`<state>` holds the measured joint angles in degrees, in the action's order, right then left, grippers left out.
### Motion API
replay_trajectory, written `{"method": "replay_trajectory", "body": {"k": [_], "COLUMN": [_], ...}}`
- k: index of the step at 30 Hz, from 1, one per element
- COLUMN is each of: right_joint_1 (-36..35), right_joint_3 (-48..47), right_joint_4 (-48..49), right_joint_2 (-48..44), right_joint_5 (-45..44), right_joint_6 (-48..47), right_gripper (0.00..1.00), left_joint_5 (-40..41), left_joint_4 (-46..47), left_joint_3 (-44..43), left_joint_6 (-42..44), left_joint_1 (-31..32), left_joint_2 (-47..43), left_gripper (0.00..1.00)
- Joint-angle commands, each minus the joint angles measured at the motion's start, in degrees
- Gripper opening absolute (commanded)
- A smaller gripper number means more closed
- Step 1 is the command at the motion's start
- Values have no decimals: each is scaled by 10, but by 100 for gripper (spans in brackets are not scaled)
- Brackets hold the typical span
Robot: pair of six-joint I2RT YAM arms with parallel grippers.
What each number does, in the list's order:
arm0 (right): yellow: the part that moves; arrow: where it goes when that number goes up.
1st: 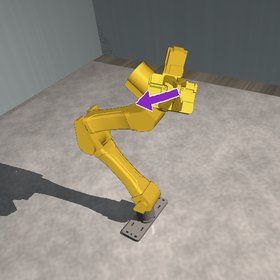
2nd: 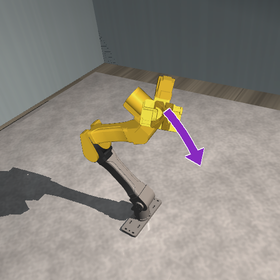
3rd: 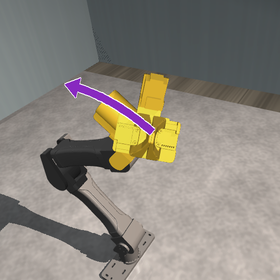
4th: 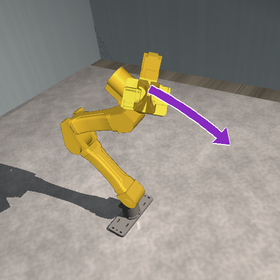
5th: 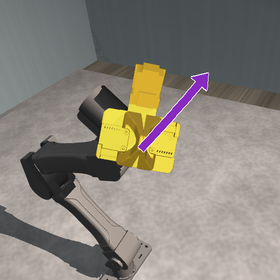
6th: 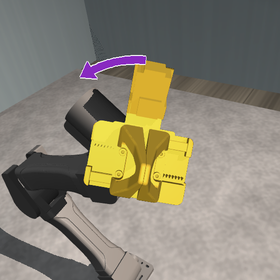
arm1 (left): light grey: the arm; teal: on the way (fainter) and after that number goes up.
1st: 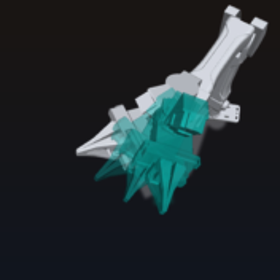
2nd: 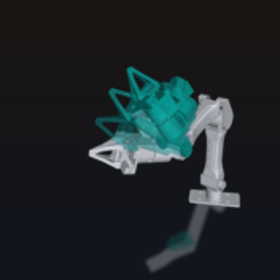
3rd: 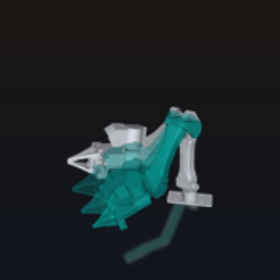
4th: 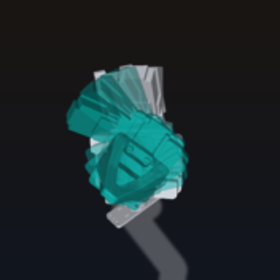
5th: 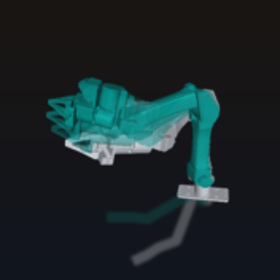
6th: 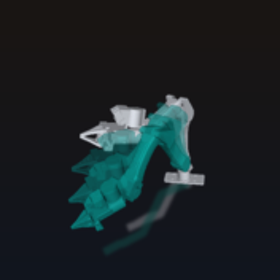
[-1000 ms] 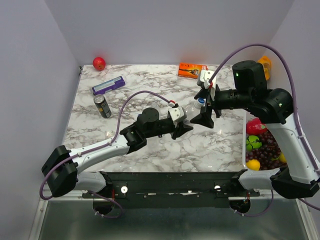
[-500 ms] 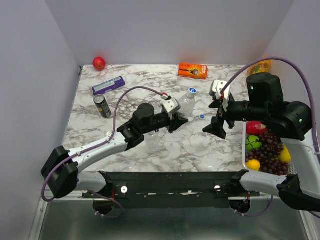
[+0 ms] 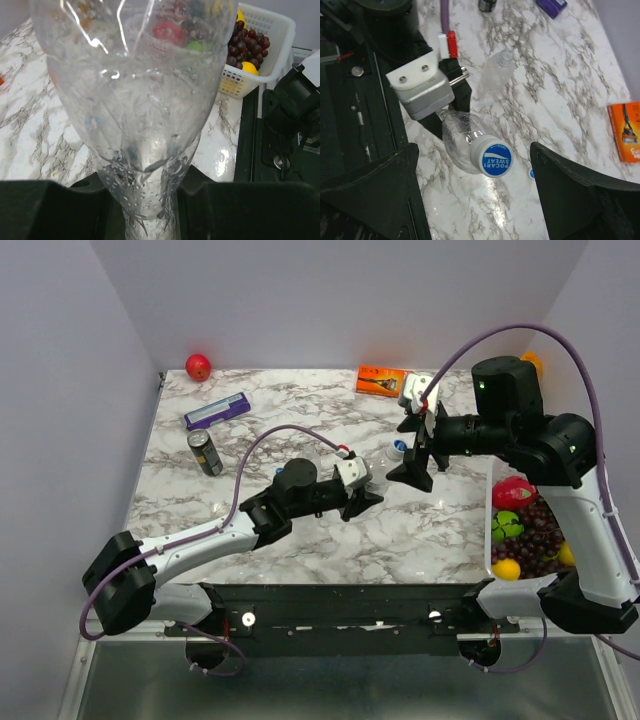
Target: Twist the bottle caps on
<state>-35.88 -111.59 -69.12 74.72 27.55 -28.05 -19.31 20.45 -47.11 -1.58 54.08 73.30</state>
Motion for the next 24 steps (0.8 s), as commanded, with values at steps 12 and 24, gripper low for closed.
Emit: {"method": "replay_trajectory", "body": {"k": [12,24], "right_joint_1": [0,1], "right_joint_3": [35,81], "right_joint_4": [-44,-92], "right_joint_2": [-4,-50], "right_joint_5": [78,-27], "right_joint_6": [-23,11], "right_gripper": [97,94], "left_joint_5": [-6,35], "left_joint_4": [6,41], "left_joint_3": [-10,-5], "left_joint_6": [25,-54], "left_joint_1": [0,-51], "left_joint_2": [-14,-25], "left_gripper": [0,0]}}
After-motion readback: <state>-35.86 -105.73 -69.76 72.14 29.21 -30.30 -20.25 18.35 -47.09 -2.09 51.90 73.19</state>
